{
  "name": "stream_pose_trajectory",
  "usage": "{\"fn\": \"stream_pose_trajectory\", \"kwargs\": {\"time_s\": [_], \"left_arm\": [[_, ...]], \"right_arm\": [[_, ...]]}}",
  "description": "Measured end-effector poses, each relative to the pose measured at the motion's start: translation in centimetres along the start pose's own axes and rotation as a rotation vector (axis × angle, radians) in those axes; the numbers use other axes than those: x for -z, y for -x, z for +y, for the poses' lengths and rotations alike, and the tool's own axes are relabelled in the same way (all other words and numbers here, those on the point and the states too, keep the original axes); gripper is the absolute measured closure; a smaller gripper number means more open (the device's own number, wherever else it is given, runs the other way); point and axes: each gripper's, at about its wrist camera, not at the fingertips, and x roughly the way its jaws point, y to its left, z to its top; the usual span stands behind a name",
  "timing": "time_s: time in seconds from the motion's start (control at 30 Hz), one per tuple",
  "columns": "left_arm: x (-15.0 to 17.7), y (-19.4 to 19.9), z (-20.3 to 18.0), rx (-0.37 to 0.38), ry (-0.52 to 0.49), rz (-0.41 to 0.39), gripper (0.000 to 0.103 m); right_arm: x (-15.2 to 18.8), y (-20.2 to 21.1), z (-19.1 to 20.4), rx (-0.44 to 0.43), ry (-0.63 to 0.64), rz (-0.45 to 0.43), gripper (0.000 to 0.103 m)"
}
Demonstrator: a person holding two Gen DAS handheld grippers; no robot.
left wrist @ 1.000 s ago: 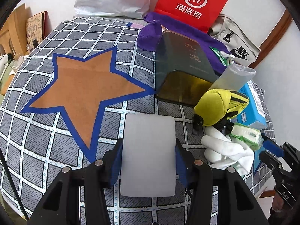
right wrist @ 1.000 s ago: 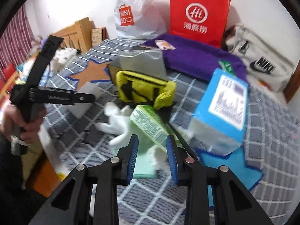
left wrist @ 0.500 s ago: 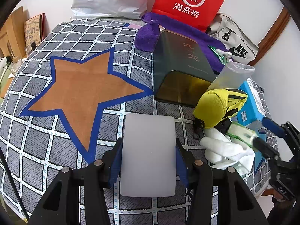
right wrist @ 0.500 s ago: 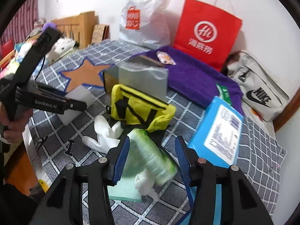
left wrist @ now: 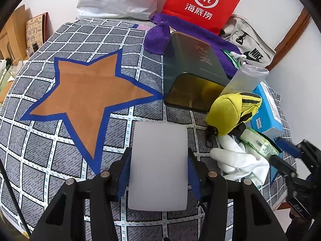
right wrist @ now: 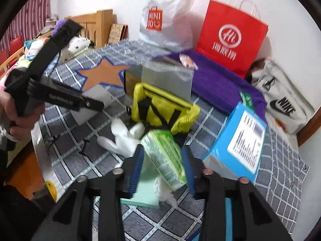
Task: Organize soft objects
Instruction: 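Grasp the light green tissue pack with the right tool, then carry the foam block with the left tool while the right tool carries the tissue pack toward the towel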
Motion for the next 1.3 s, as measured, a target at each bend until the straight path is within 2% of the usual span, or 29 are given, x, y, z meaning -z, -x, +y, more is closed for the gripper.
{"fn": "stream_pose_trajectory", "kwargs": {"time_s": [0.23,0.27,0.3,0.33,0.47,0.63,0.7,1.07,1.3], "left_arm": [[0.0,0.0,0.1,0.003,-0.001,0.003,0.054],[0.0,0.0,0.0,-0.002,-0.005,0.003,0.054],[0.0,0.0,-0.1,-0.004,-0.007,0.003,0.054],[0.0,0.0,-0.1,-0.005,-0.008,0.003,0.054],[0.1,0.1,0.0,0.004,0.011,0.001,0.054],[0.5,0.6,-0.7,0.004,0.018,-0.008,0.055],[0.6,1.1,-1.1,0.006,0.012,-0.017,0.055],[-0.3,3.6,-4.3,-0.012,-0.032,-0.061,0.055],[-2.3,6.1,-6.4,-0.007,-0.050,-0.114,0.055]], "right_arm": [[0.4,-2.3,1.3,0.089,0.106,0.036,0.070],[0.3,-2.5,1.3,0.103,0.111,0.037,0.073],[0.3,-2.4,1.2,0.112,0.110,0.030,0.082],[0.2,-2.0,1.0,0.102,0.098,0.017,0.083],[0.0,1.7,-0.8,-0.043,-0.060,-0.082,0.083],[1.5,3.9,-3.6,-0.161,-0.286,-0.102,0.083],[2.5,4.7,-4.5,-0.179,-0.337,-0.108,0.083],[8.3,5.5,-9.0,-0.057,-0.548,-0.017,0.083],[7.4,7.3,-11.0,-0.032,-0.562,-0.068,0.083]]}}
